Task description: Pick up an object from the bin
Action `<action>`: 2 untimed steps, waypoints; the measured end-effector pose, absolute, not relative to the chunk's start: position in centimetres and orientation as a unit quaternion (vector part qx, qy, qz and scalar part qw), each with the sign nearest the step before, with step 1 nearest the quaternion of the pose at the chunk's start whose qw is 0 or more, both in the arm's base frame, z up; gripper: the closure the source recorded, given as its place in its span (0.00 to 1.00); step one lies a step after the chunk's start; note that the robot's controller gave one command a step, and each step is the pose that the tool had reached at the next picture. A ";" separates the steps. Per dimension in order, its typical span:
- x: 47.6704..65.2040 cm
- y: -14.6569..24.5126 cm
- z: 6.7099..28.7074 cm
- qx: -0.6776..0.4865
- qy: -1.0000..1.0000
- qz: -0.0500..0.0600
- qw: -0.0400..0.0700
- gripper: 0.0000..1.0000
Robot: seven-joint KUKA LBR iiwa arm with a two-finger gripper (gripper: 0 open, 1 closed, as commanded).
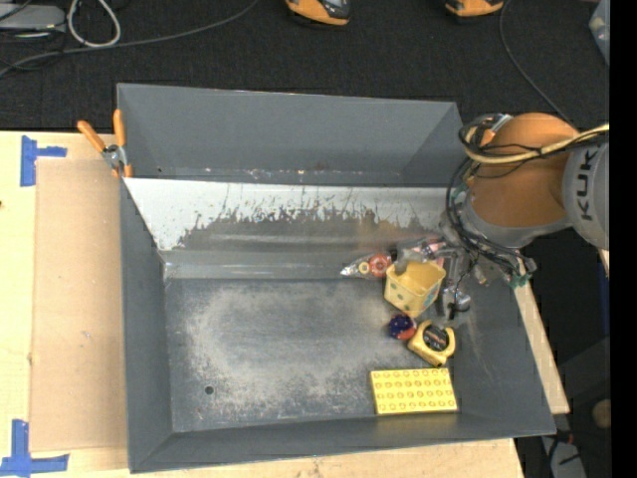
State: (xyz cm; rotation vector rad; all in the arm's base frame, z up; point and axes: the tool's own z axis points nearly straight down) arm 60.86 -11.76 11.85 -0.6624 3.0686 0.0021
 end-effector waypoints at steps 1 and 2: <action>59.0 -12.3 10.6 -0.286 0.958 0.002 -0.001 0.00; 59.2 -10.4 9.2 -0.361 0.933 0.001 0.000 0.00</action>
Offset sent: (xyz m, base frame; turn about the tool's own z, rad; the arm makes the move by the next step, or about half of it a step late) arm -0.0156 0.0220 -0.0322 -0.3370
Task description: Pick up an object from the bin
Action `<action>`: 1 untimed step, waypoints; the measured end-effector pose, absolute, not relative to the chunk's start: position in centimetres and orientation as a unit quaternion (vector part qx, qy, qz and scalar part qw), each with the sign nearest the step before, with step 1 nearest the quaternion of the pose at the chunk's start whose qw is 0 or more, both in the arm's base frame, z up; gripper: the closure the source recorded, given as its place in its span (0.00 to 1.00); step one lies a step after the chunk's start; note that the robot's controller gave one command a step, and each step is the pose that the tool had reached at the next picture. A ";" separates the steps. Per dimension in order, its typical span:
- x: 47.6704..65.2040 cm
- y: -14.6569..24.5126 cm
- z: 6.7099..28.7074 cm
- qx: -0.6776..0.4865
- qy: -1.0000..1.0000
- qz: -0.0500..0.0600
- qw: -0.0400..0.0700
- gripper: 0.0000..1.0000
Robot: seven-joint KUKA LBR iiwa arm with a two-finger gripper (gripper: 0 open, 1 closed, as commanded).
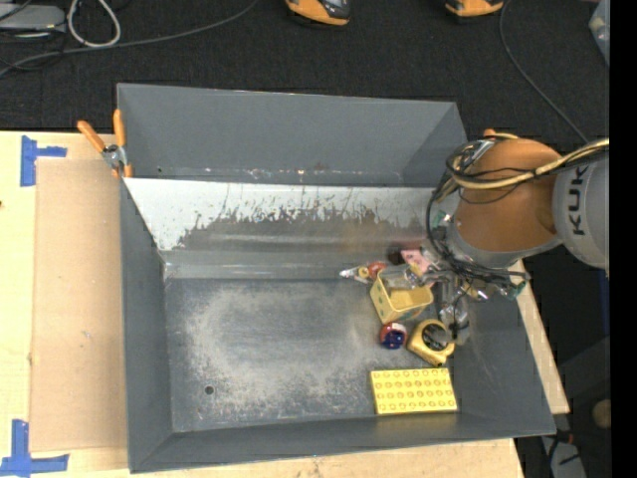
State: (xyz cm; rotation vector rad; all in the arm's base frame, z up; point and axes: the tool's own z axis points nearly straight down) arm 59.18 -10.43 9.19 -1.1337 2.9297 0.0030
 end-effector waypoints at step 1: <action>58.0 -10.2 8.8 -0.406 0.914 0.001 0.002 0.00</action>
Offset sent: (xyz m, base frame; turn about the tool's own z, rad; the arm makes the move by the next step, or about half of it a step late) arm -0.0533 -0.0448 0.0099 -0.2274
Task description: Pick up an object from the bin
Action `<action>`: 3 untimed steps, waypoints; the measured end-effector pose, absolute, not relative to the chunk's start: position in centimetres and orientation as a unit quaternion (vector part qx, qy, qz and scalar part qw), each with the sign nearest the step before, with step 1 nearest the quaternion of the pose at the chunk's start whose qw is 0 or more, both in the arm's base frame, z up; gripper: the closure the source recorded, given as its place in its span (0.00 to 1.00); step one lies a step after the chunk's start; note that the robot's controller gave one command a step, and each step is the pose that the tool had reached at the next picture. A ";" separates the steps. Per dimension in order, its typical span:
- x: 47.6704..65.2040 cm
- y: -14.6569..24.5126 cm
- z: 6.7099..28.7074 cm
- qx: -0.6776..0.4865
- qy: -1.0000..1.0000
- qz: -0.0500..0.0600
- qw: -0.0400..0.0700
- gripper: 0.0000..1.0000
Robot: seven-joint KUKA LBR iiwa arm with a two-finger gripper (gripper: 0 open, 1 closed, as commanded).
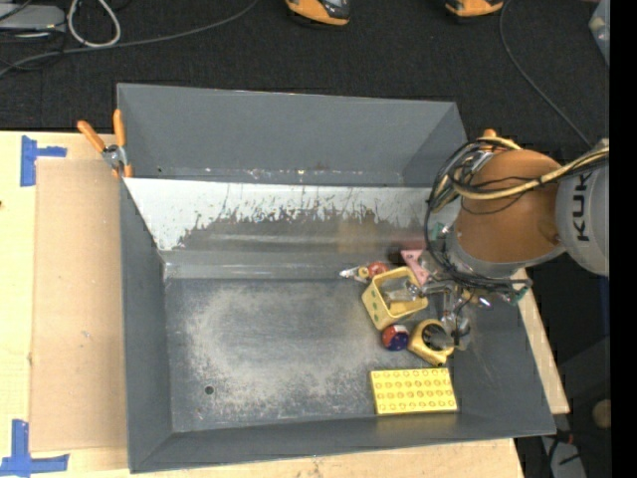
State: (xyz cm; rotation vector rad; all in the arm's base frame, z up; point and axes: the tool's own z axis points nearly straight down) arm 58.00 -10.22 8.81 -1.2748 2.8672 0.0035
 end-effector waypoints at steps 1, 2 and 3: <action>54.0 -14.6 10.3 -0.464 0.886 0.003 0.004 1.00; 54.0 -14.6 10.3 -0.464 0.886 0.003 0.004 1.00; 58.4 -13.7 10.5 -0.494 0.869 0.002 0.004 1.00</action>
Offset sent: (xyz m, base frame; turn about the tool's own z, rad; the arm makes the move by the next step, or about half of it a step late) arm 0.0000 0.0000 0.0000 0.0000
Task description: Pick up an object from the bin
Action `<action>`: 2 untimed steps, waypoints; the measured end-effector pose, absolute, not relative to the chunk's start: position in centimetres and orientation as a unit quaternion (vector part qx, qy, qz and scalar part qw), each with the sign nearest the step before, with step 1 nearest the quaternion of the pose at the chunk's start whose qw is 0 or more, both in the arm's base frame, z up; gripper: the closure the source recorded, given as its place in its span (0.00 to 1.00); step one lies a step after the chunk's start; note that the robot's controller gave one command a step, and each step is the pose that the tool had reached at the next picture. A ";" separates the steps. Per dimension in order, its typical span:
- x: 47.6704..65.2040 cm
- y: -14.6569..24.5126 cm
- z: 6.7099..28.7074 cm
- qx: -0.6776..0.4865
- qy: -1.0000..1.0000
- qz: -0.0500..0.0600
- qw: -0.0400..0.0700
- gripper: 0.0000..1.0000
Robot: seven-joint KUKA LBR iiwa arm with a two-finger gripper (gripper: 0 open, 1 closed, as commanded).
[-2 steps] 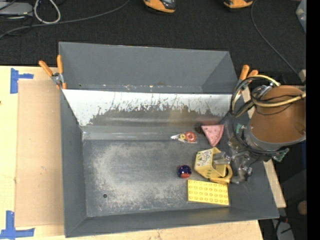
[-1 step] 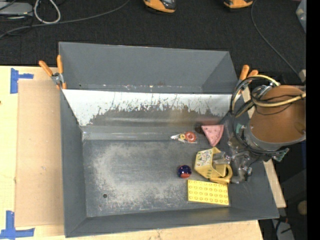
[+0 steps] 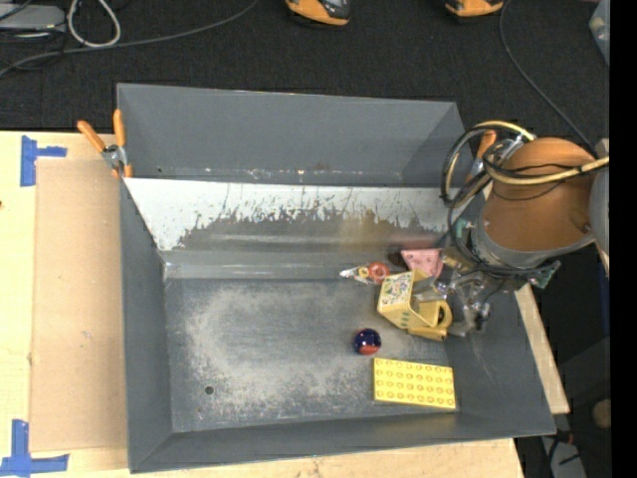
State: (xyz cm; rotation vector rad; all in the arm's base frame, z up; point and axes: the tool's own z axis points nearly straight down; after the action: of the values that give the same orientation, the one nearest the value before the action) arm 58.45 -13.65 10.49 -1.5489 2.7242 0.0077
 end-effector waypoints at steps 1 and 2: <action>59.1 -11.5 11.2 -0.506 0.862 0.001 0.007 1.00; 59.7 -10.5 9.8 -0.504 0.863 -0.001 0.008 1.00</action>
Offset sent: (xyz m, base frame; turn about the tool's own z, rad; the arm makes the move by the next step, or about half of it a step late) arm 0.0102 0.0359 -0.0200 -0.0240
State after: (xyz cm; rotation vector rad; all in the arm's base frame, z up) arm 59.74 -10.52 9.85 -1.5772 2.6994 -0.0040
